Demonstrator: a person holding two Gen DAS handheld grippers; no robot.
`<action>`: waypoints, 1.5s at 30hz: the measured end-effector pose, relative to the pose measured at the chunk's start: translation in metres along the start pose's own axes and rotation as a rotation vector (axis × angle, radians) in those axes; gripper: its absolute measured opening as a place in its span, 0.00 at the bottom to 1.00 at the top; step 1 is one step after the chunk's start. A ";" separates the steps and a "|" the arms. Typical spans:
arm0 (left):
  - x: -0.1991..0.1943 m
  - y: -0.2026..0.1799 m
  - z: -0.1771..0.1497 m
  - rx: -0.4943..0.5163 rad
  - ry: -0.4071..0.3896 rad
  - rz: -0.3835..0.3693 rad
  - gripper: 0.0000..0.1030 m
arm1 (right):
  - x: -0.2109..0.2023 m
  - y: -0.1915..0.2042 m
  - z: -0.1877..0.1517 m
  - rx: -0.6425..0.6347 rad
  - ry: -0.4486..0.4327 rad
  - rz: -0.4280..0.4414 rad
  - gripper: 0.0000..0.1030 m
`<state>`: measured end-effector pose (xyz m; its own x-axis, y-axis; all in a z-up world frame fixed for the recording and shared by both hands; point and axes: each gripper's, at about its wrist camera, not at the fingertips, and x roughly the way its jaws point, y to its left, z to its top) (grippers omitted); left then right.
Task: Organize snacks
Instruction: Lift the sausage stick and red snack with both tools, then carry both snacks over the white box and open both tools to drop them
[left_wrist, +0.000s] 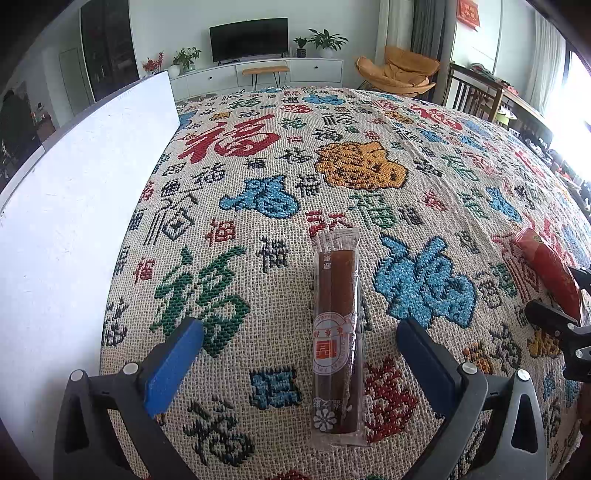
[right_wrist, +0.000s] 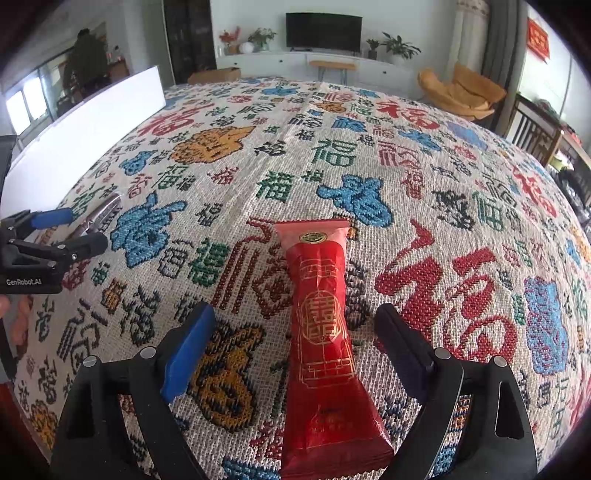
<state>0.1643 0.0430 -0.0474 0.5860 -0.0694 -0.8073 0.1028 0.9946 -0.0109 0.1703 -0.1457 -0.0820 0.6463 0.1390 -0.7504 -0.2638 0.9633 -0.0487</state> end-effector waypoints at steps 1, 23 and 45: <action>0.000 0.000 0.000 0.000 0.000 0.000 1.00 | 0.000 0.000 0.000 0.000 0.000 0.000 0.88; -0.003 0.016 0.013 0.101 0.187 -0.163 1.00 | 0.007 0.000 0.017 -0.015 0.158 0.031 0.89; -0.050 0.040 0.012 -0.171 0.112 -0.304 0.17 | -0.025 -0.017 0.054 0.051 0.323 0.153 0.17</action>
<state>0.1491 0.0857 -0.0005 0.4568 -0.3645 -0.8114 0.1171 0.9289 -0.3514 0.1971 -0.1533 -0.0264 0.3403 0.2109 -0.9164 -0.2985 0.9484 0.1074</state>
